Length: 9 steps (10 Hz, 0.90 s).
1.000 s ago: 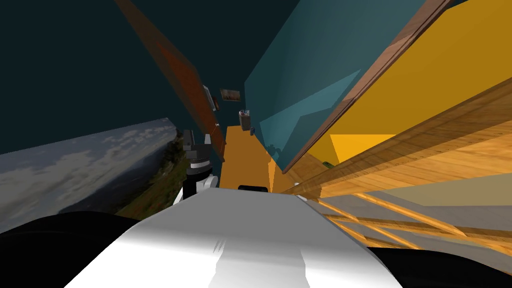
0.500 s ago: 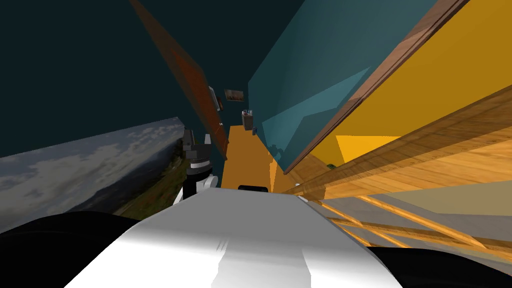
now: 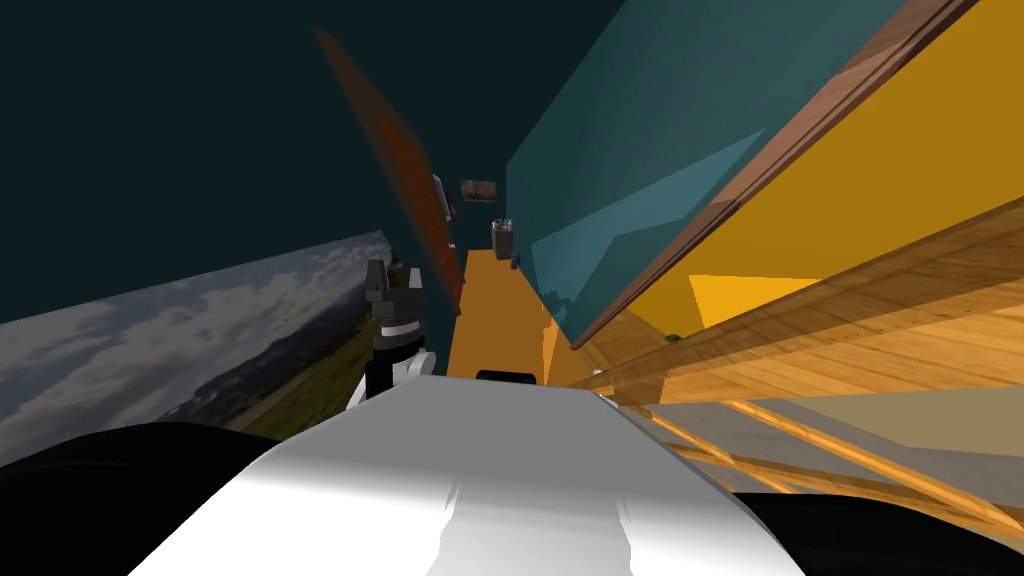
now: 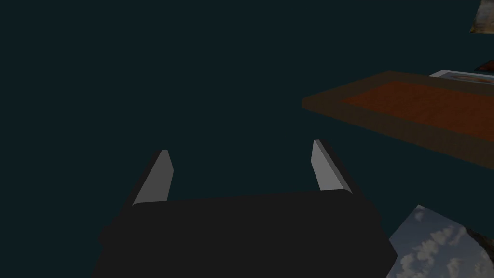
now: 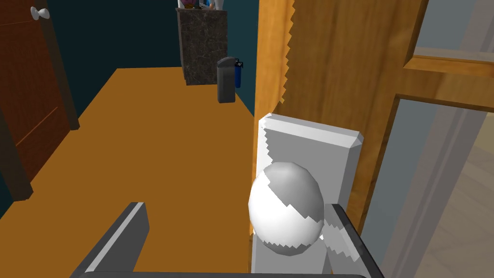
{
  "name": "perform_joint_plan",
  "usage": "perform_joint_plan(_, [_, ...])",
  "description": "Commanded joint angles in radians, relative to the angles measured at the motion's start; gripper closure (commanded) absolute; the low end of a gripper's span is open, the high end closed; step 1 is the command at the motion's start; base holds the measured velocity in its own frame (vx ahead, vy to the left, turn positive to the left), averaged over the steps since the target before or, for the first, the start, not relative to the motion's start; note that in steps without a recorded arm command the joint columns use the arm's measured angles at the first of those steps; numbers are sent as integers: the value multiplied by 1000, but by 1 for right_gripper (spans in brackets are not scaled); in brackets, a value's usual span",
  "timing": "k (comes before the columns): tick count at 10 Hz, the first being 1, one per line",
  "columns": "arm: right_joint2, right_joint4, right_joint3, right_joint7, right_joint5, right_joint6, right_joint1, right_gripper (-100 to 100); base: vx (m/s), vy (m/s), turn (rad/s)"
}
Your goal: Pull the door open
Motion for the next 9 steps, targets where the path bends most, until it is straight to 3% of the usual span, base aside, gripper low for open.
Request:
perform_joint_plan(1, [30,9,13,2,8,2,-4,100,-114,-3,115])
perform_joint_plan(5, [48,7,0,10,-8,-16,16,100,-197,40,125])
perform_joint_plan(9, [64,6,-12,16,-23,-38,34,100,-229,-3,24])
